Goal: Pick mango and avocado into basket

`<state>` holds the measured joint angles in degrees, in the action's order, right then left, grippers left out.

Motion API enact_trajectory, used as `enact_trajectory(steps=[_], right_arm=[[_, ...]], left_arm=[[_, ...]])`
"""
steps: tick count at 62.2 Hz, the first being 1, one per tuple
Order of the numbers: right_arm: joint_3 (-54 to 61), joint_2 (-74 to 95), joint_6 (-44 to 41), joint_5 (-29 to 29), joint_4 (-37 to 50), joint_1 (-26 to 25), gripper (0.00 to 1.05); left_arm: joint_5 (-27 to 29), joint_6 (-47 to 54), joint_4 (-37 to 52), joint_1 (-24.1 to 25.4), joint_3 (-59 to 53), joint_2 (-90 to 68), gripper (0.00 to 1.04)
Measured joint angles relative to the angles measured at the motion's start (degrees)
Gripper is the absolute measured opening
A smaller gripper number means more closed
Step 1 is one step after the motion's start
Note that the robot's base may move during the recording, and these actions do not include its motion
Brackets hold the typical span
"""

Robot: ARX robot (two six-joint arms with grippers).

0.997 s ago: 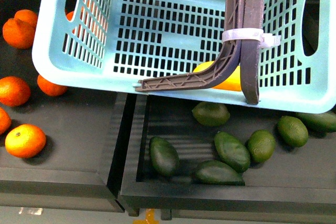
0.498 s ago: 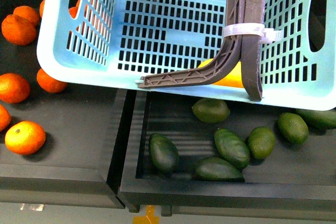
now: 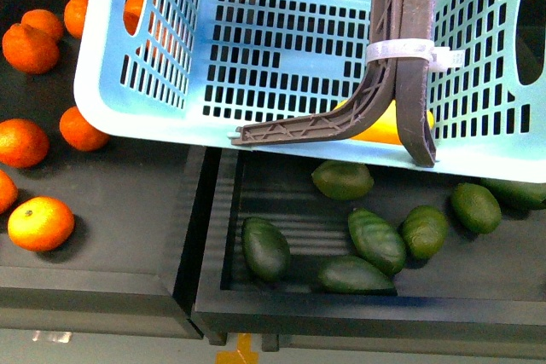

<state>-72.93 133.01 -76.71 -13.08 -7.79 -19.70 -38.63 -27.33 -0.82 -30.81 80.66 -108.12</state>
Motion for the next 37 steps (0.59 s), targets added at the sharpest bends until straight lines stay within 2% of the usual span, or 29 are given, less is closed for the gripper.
enact_trajectory(steps=[8,15,37], right_arm=[[-4.15,3.26,-9.22,1.33,-1.18,-0.09,0.96],[-8.07,6.10,-12.98,1.40,-1.88,0.35,0.96],[-18.56,13.66,-14.82,1.55,-9.18,2.80,0.96]], left_arm=[[-0.02,0.02,0.00,-0.07,-0.02,0.00,0.14],[0.09,0.02,0.00,-0.04,-0.02,0.00,0.14],[0.24,0.02,0.00,-0.04,-0.02,0.00,0.14]])
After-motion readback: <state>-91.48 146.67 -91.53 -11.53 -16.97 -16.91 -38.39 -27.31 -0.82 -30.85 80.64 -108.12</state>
